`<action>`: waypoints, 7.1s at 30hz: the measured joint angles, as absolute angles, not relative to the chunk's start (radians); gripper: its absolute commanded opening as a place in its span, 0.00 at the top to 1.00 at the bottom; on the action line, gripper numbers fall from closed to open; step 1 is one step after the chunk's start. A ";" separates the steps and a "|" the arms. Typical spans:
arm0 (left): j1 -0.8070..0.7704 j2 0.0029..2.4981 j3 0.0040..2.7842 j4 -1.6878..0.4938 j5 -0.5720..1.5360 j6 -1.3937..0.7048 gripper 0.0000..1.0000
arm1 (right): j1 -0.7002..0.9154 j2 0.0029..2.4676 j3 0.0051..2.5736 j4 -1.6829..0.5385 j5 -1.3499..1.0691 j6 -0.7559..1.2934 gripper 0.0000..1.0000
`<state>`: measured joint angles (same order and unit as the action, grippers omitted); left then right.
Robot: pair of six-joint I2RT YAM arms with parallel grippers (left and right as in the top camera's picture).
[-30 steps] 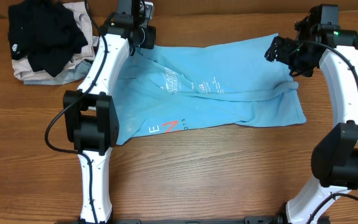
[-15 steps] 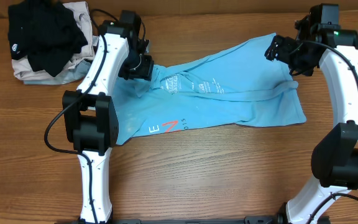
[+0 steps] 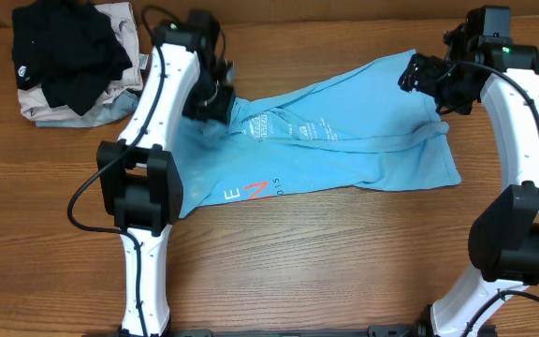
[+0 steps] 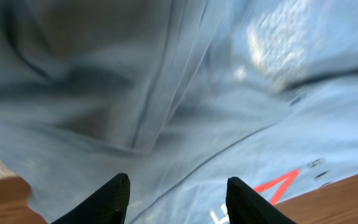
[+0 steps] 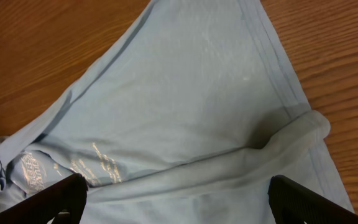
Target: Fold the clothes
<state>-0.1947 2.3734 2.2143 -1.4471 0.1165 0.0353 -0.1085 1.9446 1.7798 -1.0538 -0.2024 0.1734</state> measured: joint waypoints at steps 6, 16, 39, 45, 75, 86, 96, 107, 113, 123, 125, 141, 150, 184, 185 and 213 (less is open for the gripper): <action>-0.194 2.373 2.069 -1.386 0.059 0.019 0.43 | -0.109 1.945 1.780 -1.062 -0.203 0.157 0.03; -0.183 2.373 2.037 -1.227 -0.008 -0.123 0.43 | -0.109 1.945 1.780 -1.061 -0.202 0.156 0.03; -0.183 2.374 1.995 -1.179 -0.038 -0.162 0.96 | -0.109 1.945 1.778 -1.009 -0.202 0.156 0.05; -0.183 2.374 2.253 -1.332 -0.047 -0.162 0.96 | -0.109 1.945 1.777 -0.867 -0.202 0.156 0.07; -0.184 2.373 2.402 -1.407 -0.050 -0.155 0.96 | -0.109 2.461 1.773 -0.066 0.007 0.126 0.30; -0.184 2.373 2.402 -1.385 -0.050 -0.155 0.96 | -0.107 2.481 1.780 -0.053 0.044 0.110 0.87; -0.184 2.373 2.402 -1.377 -0.051 -0.155 0.96 | -0.101 2.481 2.031 -0.668 0.080 0.108 0.96; -0.173 2.373 2.402 -1.365 -0.050 -0.155 0.96 | -0.101 2.489 2.356 -1.081 0.067 0.125 0.59; -0.160 2.373 2.402 -1.370 -0.050 -0.155 0.96 | -0.101 2.500 2.356 -0.994 0.036 0.127 0.52; -0.160 2.373 2.402 -1.373 -0.050 -0.155 0.96 | -0.098 2.614 2.355 -0.919 0.014 0.105 0.47; -0.160 2.373 2.402 -1.372 -0.050 -0.155 0.96 | -0.097 2.618 2.354 -0.929 0.012 0.104 0.46; -0.160 2.373 2.402 -1.373 -0.050 -0.155 0.96 | -0.101 2.603 2.303 -0.931 0.028 0.121 0.96; -0.159 2.373 2.402 -1.394 -0.050 -0.155 0.96 | -0.102 2.598 2.411 -1.077 0.013 0.158 0.96; -0.079 2.246 2.264 -1.686 0.017 -0.127 0.96 | -0.250 2.230 2.208 -1.692 -0.093 0.160 0.96; -0.079 2.246 2.238 -1.685 0.019 -0.127 0.96 | -0.250 2.230 2.180 -1.693 -0.089 0.160 0.96; 0.009 2.245 1.969 -1.511 -0.098 -0.120 0.96 | -0.449 2.229 1.809 -1.465 -0.048 0.136 0.87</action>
<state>0.0093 2.2452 1.9694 -1.5112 -0.0982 -0.1200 -0.4492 2.2288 1.8088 -1.4654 -0.0483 0.1356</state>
